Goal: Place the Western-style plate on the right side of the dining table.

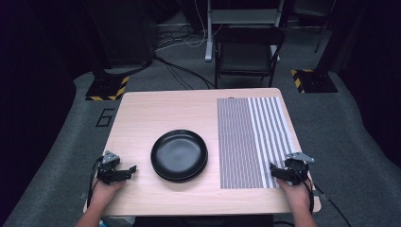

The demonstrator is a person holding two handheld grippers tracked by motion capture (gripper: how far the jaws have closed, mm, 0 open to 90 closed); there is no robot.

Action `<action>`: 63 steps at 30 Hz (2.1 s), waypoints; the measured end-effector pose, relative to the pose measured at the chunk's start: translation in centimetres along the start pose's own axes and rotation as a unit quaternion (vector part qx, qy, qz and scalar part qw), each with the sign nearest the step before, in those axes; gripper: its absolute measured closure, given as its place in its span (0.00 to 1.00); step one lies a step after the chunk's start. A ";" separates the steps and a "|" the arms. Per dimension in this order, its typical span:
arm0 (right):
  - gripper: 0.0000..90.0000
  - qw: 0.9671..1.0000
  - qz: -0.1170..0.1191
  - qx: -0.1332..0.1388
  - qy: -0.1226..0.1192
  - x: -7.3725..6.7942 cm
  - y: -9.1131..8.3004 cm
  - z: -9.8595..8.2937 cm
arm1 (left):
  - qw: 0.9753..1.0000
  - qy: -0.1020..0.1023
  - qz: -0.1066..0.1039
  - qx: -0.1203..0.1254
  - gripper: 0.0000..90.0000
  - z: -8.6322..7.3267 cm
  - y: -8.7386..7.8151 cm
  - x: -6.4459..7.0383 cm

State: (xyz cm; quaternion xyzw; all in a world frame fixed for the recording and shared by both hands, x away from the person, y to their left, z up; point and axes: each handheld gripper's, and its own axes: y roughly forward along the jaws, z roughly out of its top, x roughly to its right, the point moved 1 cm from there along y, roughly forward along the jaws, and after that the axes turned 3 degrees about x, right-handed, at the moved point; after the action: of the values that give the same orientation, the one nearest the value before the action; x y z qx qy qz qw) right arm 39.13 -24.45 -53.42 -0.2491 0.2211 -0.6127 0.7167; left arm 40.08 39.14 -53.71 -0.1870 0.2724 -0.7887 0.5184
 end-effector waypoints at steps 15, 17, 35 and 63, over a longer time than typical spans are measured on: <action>0.17 1.000 0.004 0.002 -0.004 0.3 -0.1 0.0 | 1.000 -0.002 0.001 0.002 0.18 0.0 0.0 0.0; 0.17 1.000 0.005 0.002 -0.004 0.3 -0.1 0.0 | 1.000 -0.002 0.000 -0.003 0.19 0.0 -0.1 0.0; 0.21 1.000 0.004 0.003 -0.005 0.3 -0.1 0.0 | 1.000 -0.016 0.016 0.004 0.31 0.1 -0.2 0.0; 0.48 0.997 0.040 0.061 0.006 -2.4 -3.3 2.5 | 0.997 -0.059 -0.007 0.041 0.48 1.6 -2.9 0.9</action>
State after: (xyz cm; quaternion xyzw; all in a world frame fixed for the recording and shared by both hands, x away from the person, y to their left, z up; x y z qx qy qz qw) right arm 37.74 -22.27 -49.39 -0.1924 0.1977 -0.5970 0.7533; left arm 38.58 38.85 -50.65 -0.2136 0.2081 -0.7902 0.5354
